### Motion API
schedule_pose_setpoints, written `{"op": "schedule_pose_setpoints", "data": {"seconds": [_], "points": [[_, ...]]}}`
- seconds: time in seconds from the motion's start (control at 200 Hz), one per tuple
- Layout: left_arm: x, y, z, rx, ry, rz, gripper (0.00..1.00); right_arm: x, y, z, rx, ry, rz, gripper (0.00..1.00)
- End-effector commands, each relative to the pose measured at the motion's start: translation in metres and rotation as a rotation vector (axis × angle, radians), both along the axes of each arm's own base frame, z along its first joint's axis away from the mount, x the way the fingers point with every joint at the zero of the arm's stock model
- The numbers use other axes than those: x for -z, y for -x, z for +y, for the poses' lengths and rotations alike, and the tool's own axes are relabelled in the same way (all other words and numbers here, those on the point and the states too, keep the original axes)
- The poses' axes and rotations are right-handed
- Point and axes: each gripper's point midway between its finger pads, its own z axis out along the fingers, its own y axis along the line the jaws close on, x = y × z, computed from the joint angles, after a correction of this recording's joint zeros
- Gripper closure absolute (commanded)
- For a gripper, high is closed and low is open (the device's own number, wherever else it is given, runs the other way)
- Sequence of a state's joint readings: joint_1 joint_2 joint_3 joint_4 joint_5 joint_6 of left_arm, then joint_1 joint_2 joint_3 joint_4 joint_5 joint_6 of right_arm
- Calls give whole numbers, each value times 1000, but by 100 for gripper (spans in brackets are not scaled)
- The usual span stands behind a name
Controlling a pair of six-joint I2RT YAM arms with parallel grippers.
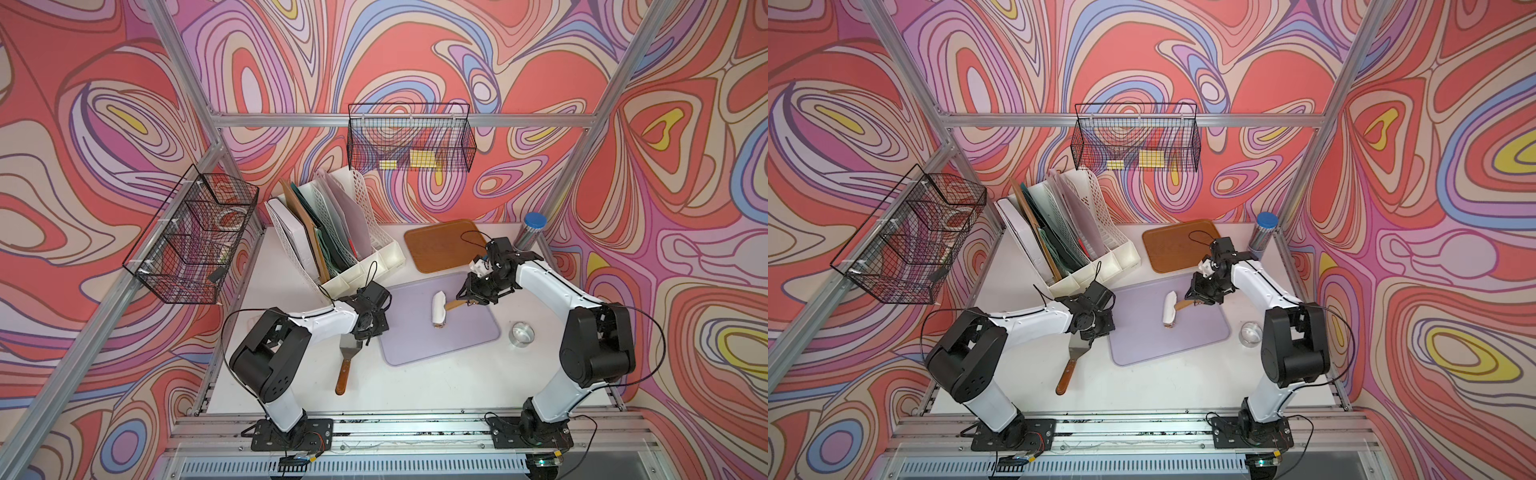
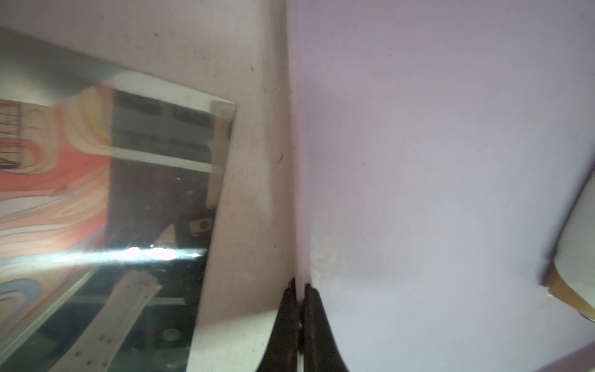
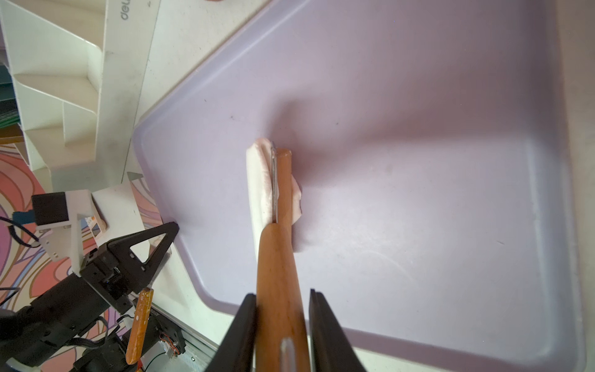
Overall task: Roll out the dumpling wrappers from the dough
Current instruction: Flatten out the dough on the work surface.
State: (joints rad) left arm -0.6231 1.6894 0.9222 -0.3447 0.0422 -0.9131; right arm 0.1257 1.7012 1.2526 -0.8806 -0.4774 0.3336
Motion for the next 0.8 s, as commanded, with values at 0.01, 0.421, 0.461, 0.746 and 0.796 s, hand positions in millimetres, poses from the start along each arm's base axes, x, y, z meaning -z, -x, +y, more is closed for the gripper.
{"op": "schedule_pose_setpoints", "data": {"seconds": [0.01,0.421,0.461,0.746,0.796], "points": [[20,24,11,57,-65,93,100,65,36,-48,15,243,183,100],[20,25,-3,96,-63,100,100,72,31,31,-104,51,164,100],[21,25,-3,98,-64,102,100,71,31,36,-113,41,162,100],[19,25,-5,101,-66,93,100,95,37,27,-135,225,220,100],[20,25,-5,101,-67,94,100,97,36,35,-147,227,216,100]]}}
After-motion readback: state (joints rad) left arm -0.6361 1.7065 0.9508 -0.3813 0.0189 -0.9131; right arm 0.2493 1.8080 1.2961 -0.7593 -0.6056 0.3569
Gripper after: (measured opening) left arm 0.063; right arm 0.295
